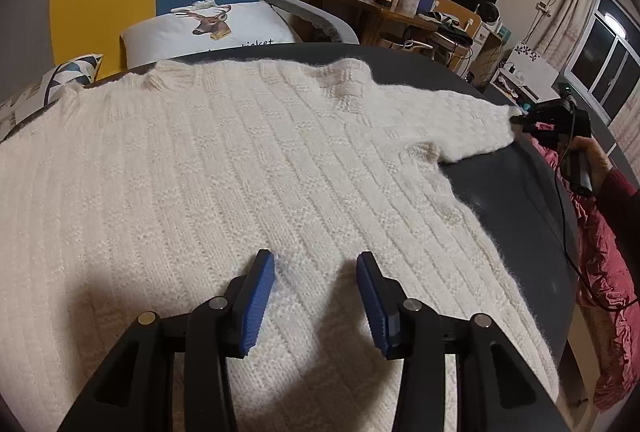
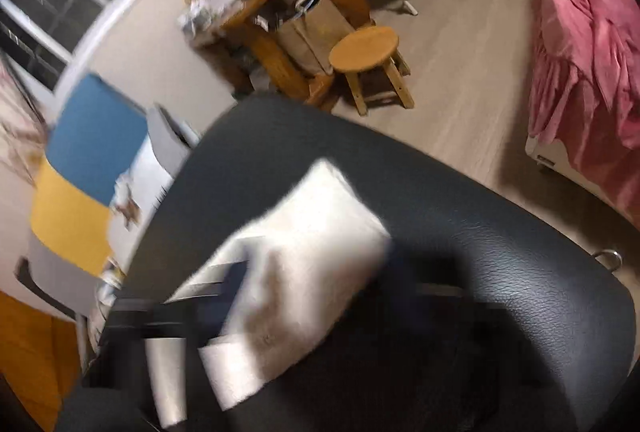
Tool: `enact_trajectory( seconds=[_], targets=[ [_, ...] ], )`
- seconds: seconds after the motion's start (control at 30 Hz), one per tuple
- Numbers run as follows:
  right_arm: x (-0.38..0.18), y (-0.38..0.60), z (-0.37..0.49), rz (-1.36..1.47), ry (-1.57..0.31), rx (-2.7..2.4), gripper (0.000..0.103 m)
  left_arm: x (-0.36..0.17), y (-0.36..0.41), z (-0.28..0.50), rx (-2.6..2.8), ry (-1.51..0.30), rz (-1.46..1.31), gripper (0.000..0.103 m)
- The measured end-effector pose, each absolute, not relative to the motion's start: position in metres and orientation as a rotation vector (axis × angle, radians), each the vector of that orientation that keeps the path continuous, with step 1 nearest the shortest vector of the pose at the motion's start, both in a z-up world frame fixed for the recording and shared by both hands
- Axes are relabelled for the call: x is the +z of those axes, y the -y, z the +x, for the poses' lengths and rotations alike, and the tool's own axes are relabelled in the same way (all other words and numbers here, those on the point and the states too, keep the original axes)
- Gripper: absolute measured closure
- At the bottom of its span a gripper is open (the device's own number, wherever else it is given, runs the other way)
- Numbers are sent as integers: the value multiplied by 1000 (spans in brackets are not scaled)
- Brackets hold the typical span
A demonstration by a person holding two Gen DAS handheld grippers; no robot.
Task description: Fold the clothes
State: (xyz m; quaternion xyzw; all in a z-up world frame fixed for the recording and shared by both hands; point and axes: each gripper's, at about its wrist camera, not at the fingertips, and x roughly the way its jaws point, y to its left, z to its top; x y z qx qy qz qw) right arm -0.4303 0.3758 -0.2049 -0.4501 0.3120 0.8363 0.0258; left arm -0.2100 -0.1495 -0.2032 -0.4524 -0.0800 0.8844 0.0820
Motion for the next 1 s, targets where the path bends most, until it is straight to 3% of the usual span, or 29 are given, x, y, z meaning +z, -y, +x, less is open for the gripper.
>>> enact_trajectory(
  seconds=[0.1,0.3,0.47,0.7,1.0],
  targets=[
    [-205,-364,-425,-1366,-911,2609,91,-203,147,-210,2642,227,-1352,57],
    [-192,-351,-413,-1309,-1070,2725,91,-200,146,-215,2629,252,-1384,57],
    [-173,-306,-407,-1388,-1027,2889,91,-187,167,-239,2478,651,-1393,58],
    [-171,-209,-386,-1604,-775,3055,91,-141,143,-289,2299,859,-1246,57],
    [-186,-148,-362,-1753,-392,3102,91,-158,84,-356,2072,987,-1380,57]
  ],
)
